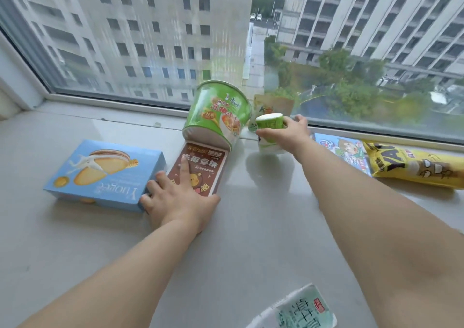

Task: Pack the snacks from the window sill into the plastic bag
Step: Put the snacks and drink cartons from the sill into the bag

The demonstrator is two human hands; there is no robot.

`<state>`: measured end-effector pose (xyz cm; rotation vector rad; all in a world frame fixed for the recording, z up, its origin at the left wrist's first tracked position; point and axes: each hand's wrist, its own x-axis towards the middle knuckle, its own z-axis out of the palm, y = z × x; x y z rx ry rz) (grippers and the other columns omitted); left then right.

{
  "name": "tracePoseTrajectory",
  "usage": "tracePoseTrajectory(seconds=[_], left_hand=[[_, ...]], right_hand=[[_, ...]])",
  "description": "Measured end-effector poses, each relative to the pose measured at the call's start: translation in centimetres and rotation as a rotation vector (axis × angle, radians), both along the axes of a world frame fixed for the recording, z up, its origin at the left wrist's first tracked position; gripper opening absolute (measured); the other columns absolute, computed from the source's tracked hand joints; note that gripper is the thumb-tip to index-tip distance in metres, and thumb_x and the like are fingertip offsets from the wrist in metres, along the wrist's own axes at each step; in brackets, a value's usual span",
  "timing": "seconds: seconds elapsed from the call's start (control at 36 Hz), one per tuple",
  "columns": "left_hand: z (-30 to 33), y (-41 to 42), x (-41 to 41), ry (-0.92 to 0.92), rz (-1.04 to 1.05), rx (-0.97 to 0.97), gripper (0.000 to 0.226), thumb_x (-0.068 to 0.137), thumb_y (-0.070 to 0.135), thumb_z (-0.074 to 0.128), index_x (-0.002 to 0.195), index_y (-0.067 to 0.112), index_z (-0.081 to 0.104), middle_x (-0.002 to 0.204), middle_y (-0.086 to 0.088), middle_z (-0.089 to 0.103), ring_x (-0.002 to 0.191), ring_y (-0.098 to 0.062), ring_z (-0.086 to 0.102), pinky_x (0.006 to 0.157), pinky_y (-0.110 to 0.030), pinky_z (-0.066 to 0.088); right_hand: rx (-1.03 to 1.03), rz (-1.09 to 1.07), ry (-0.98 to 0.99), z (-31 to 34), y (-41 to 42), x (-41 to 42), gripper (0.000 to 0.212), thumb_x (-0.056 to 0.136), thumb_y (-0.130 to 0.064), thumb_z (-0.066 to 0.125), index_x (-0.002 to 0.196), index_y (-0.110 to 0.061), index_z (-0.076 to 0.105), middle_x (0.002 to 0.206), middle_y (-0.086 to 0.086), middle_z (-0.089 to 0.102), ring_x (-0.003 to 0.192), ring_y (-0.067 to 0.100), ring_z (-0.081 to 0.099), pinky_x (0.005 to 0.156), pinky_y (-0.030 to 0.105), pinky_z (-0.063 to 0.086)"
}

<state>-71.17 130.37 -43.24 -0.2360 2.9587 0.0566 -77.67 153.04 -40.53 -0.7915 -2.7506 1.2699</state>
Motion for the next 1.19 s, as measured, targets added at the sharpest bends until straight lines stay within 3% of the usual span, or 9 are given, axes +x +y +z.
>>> tracePoseTrajectory(seconds=[0.11,0.28,0.47,0.64,0.75,0.89,1.0,1.11,1.19], left_hand=[[-0.2,0.1,-0.2,0.008,0.005,-0.002,0.093,0.074,0.071,0.040,0.148,0.038,-0.006,0.141,-0.014,0.023,0.124,-0.032,0.030,0.096,-0.042,0.028],[-0.1,0.0,-0.1,0.001,0.000,-0.008,0.093,0.074,0.072,0.039,0.148,0.037,-0.005,0.141,-0.014,0.023,0.123,-0.032,0.029,0.095,-0.042,0.028],[0.3,-0.1,0.1,-0.031,-0.007,0.026,0.091,0.075,0.072,0.039,0.148,0.037,-0.002,0.141,-0.016,0.024,0.124,-0.033,0.029,0.094,-0.042,0.028],[1.4,-1.2,4.3,-0.109,-0.017,0.057,0.091,0.075,0.069,0.042,0.148,0.037,-0.002,0.140,-0.017,0.025,0.124,-0.033,0.029,0.097,-0.041,0.027],[3.1,-3.5,9.3,-0.247,-0.067,0.101,0.100,0.071,0.065,0.053,0.147,0.040,-0.007,0.139,-0.018,0.024,0.123,-0.033,0.029,0.098,-0.041,0.028],[8.4,-6.0,11.4,-0.320,0.180,0.527,0.100,0.068,0.055,0.067,0.146,0.045,0.006,0.135,-0.019,0.031,0.125,-0.037,0.034,0.107,-0.042,0.032],[14.8,-8.7,14.7,-0.209,0.113,0.803,0.107,0.061,0.057,0.070,0.146,0.046,0.005,0.134,-0.016,0.032,0.124,-0.036,0.040,0.106,-0.044,0.037],[19.1,-12.8,19.4,-0.133,-0.056,0.774,0.114,0.047,0.062,0.063,0.145,0.048,0.007,0.131,-0.010,0.034,0.123,-0.029,0.042,0.103,-0.045,0.040],[22.2,-16.9,22.6,-0.065,-0.128,0.784,0.112,0.052,0.059,0.065,0.145,0.049,0.004,0.131,-0.006,0.031,0.122,-0.026,0.040,0.104,-0.044,0.039]], right_hand=[[-0.055,-0.054,0.027,-0.5,-0.4,-2.0,0.071,0.064,-0.061,0.074,0.126,-0.030,0.055,0.143,0.007,0.022,0.135,0.025,0.022,0.115,0.035,0.022],[-0.267,-0.120,0.130,-1.8,-0.6,-2.8,0.078,0.027,-0.066,0.079,0.091,-0.023,0.069,0.112,0.010,0.063,0.100,0.022,0.065,0.093,0.039,0.052],[-0.461,-0.502,0.118,-2.5,-3.2,4.9,0.067,0.064,-0.049,0.079,0.116,-0.010,0.062,0.108,0.008,0.066,0.096,0.025,0.064,0.091,0.034,0.051],[-0.294,-0.486,0.007,0.6,-6.5,15.0,0.059,0.075,-0.043,0.074,0.119,-0.007,0.059,0.116,0.014,0.062,0.109,0.026,0.057,0.090,0.027,0.041],[-0.372,-0.505,-0.075,4.2,-9.7,21.2,0.052,0.078,-0.041,0.072,0.115,-0.006,0.060,0.102,0.009,0.057,0.106,0.027,0.056,0.090,0.029,0.041],[-0.837,-0.602,0.051,7.1,-15.6,29.1,0.038,0.067,-0.032,0.081,0.094,-0.010,0.064,0.100,0.013,0.068,0.092,0.029,0.066,0.080,0.039,0.056],[-1.122,-0.546,0.118,10.3,-20.4,35.5,0.018,0.082,-0.022,0.069,0.098,-0.014,0.065,0.095,0.005,0.068,0.076,0.017,0.064,0.055,0.022,0.054],[-1.163,-0.404,0.165,12.7,-24.6,39.7,0.064,0.056,-0.037,0.083,0.114,-0.016,0.064,0.110,0.008,0.070,0.100,0.024,0.066,0.086,0.036,0.054],[-1.147,-0.328,0.120,14.4,-27.4,42.6,0.047,0.068,-0.032,0.077,0.112,-0.022,0.063,0.110,0.003,0.070,0.102,0.019,0.066,0.087,0.035,0.052]])
